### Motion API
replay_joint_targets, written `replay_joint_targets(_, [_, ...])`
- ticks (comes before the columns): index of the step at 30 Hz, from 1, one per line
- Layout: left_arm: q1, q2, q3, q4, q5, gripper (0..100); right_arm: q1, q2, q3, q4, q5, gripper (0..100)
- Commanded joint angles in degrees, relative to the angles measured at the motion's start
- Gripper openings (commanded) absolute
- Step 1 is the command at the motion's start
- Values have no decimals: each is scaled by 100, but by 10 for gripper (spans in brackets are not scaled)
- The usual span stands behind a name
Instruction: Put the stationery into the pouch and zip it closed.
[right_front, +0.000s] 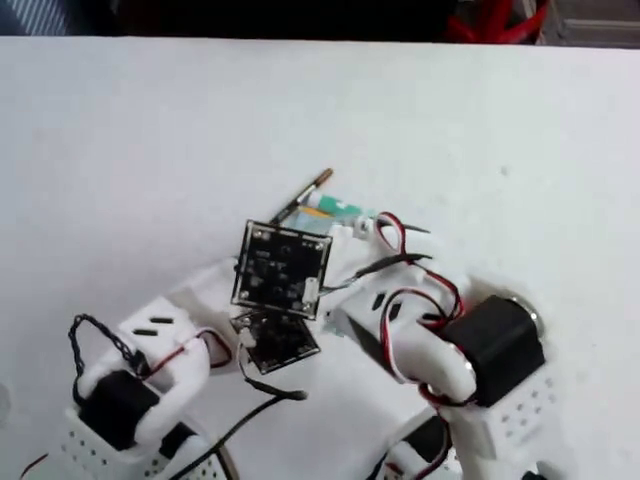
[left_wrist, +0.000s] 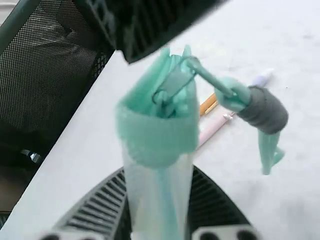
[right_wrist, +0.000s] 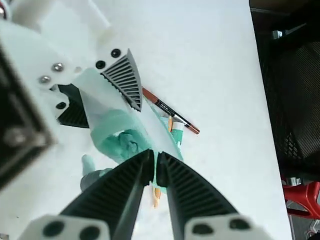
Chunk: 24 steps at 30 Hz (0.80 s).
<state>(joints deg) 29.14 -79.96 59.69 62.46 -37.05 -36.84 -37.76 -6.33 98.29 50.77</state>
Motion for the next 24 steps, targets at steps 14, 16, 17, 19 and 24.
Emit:
replay_joint_targets(14, [-22,40,492,-475,1662,68,154,-84,1169,-637,-1046,19])
replay_joint_targets(16, [-22,40,967,-914,1662,68,163,-84,1204,-637,-1196,19])
replay_joint_targets(17, [-22,40,1187,-1160,1662,68,180,-84,1231,-655,-1266,19])
replay_joint_targets(19, [-31,40,1512,-1530,1662,68,180,-84,1363,-725,-1398,19])
replay_joint_targets(24, [-31,40,1626,-1626,1670,68,180,-84,1978,-1218,-1451,19])
